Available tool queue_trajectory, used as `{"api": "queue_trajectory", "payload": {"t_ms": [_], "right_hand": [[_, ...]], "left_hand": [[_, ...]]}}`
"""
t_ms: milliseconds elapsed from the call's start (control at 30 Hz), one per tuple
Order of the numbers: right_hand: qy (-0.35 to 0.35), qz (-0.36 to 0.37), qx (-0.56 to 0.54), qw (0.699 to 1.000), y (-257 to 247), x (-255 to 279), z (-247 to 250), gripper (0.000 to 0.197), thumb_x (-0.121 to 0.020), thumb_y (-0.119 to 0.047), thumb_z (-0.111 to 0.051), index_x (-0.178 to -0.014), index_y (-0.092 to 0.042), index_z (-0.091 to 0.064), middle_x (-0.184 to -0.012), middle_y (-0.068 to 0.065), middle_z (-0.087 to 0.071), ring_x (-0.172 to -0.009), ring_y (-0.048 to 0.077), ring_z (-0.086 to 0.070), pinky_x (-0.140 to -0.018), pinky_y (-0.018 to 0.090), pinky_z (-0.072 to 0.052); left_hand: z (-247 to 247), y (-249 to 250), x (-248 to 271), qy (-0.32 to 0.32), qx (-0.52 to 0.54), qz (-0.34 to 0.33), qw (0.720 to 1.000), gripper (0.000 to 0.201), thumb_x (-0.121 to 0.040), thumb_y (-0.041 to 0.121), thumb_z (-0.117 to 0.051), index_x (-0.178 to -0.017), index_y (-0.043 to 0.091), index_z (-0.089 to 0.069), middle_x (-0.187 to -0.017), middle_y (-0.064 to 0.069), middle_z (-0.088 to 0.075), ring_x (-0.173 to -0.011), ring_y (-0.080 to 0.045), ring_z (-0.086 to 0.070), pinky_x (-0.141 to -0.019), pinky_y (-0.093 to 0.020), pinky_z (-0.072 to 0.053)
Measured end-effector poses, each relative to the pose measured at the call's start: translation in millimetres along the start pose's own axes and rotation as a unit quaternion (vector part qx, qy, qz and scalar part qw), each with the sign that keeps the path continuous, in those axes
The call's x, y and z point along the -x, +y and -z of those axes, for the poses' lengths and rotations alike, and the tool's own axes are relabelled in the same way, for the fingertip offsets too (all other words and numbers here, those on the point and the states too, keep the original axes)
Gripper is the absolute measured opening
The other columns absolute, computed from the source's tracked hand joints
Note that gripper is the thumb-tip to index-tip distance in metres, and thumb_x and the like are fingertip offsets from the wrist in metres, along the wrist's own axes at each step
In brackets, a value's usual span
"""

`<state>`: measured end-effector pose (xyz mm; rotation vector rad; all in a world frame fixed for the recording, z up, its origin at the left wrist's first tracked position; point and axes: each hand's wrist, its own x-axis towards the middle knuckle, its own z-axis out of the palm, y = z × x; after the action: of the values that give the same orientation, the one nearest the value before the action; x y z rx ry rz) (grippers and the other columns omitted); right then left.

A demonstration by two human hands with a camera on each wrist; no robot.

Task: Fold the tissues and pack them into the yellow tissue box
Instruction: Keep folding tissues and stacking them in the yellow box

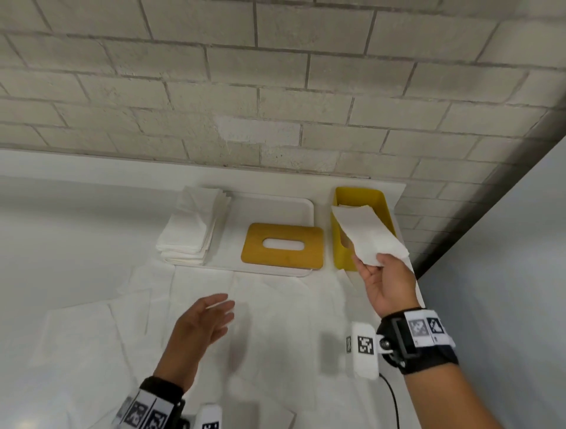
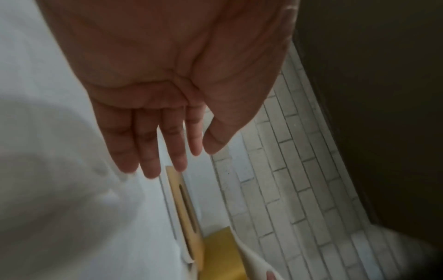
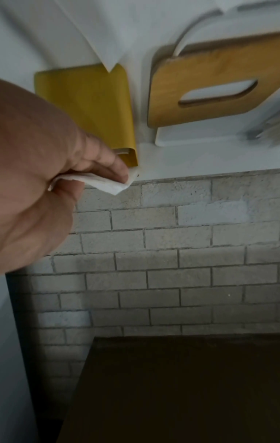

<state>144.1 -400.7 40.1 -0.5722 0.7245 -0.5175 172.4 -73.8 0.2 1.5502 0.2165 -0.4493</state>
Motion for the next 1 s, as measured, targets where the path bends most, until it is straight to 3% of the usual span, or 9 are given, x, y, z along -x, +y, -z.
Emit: {"api": "queue_trajectory", "payload": {"t_ms": [100, 200, 267, 367, 500, 600, 700, 900, 1000], "right_hand": [[0.008, 0.007, -0.004, 1.0, -2, -18, -16, 0.035, -0.1, 0.007, -0.039, -0.131, -0.004, -0.051, -0.12, 0.017, -0.067, -0.106, 0.034, -0.069, -0.077, 0.044, -0.063], [0.02, 0.017, 0.01, 1.0, -3, -33, -31, 0.032, -0.097, 0.011, -0.036, -0.12, -0.003, -0.053, -0.116, 0.019, -0.065, -0.117, 0.041, -0.062, -0.095, 0.052, -0.056], [0.035, 0.027, 0.022, 0.999, -4, -42, -39, 0.036, -0.096, 0.013, -0.034, -0.127, 0.002, -0.052, -0.113, 0.02, -0.065, -0.119, 0.043, -0.061, -0.1, 0.053, -0.052], [0.064, 0.027, 0.02, 0.997, -7, -59, -45, 0.047, -0.096, 0.013, -0.035, -0.141, 0.004, -0.047, -0.125, 0.025, -0.062, -0.12, 0.046, -0.061, -0.096, 0.054, -0.053], [0.067, 0.019, 0.017, 0.997, -9, -76, -53, 0.052, -0.098, 0.011, -0.032, -0.149, 0.0, -0.038, -0.105, 0.022, -0.064, -0.121, 0.047, -0.06, -0.094, 0.054, -0.053], [0.064, 0.002, 0.048, 0.997, -7, -83, -59, 0.05, -0.101, 0.008, -0.029, -0.149, -0.002, -0.038, -0.129, 0.026, -0.059, -0.127, 0.045, -0.056, -0.095, 0.05, -0.053], [0.071, -0.031, 0.068, 0.995, -7, -88, -63, 0.044, -0.107, 0.0, -0.028, -0.151, -0.004, -0.035, -0.152, 0.022, -0.044, -0.139, 0.042, -0.046, -0.108, 0.051, -0.046], [0.058, -0.021, 0.034, 0.998, -3, -93, -61, 0.044, -0.105, 0.004, -0.03, -0.148, -0.005, -0.038, -0.148, 0.023, -0.047, -0.137, 0.044, -0.046, -0.111, 0.057, -0.041], [0.048, -0.033, 0.076, 0.995, -4, -97, -63, 0.045, -0.106, 0.003, -0.028, -0.15, -0.003, -0.034, -0.152, 0.023, -0.042, -0.138, 0.042, -0.045, -0.106, 0.052, -0.048]], "left_hand": [[6, -13, 11, -0.009, -0.049, -0.003, 0.999, 0.02, -0.103, 0.01, -0.057, -0.116, 0.016, -0.07, -0.108, -0.002, -0.08, -0.102, -0.022, -0.076, -0.097, -0.042, -0.055], [16, -25, 16, 0.016, -0.055, 0.004, 0.998, 0.019, -0.102, 0.011, -0.058, -0.113, 0.019, -0.072, -0.104, -0.002, -0.08, -0.098, -0.021, -0.077, -0.094, -0.043, -0.056], [23, -33, 18, 0.031, -0.055, 0.008, 0.998, 0.019, -0.102, 0.011, -0.06, -0.112, 0.019, -0.073, -0.103, -0.002, -0.08, -0.097, -0.022, -0.077, -0.091, -0.042, -0.057], [32, -40, 18, 0.054, -0.055, 0.005, 0.997, 0.019, -0.102, 0.009, -0.059, -0.112, 0.018, -0.072, -0.103, -0.002, -0.081, -0.094, -0.023, -0.078, -0.087, -0.042, -0.058], [41, -45, 16, 0.071, -0.052, 0.008, 0.996, 0.019, -0.102, 0.006, -0.059, -0.112, 0.015, -0.072, -0.102, -0.006, -0.081, -0.094, -0.027, -0.078, -0.09, -0.047, -0.058], [41, -48, 15, 0.07, -0.047, 0.012, 0.996, 0.019, -0.102, 0.004, -0.058, -0.111, 0.013, -0.072, -0.101, -0.007, -0.081, -0.092, -0.027, -0.078, -0.092, -0.048, -0.057], [37, -49, 15, 0.063, -0.047, 0.009, 0.997, 0.019, -0.101, 0.004, -0.059, -0.111, 0.012, -0.072, -0.101, -0.007, -0.081, -0.092, -0.026, -0.079, -0.091, -0.047, -0.058], [34, -51, 15, 0.056, -0.058, 0.003, 0.997, 0.018, -0.101, 0.004, -0.059, -0.111, 0.012, -0.072, -0.1, -0.006, -0.081, -0.092, -0.025, -0.079, -0.09, -0.045, -0.058], [34, -52, 14, 0.053, -0.064, 0.005, 0.997, 0.018, -0.101, 0.005, -0.059, -0.111, 0.013, -0.072, -0.1, -0.005, -0.081, -0.092, -0.025, -0.079, -0.089, -0.043, -0.059]]}}
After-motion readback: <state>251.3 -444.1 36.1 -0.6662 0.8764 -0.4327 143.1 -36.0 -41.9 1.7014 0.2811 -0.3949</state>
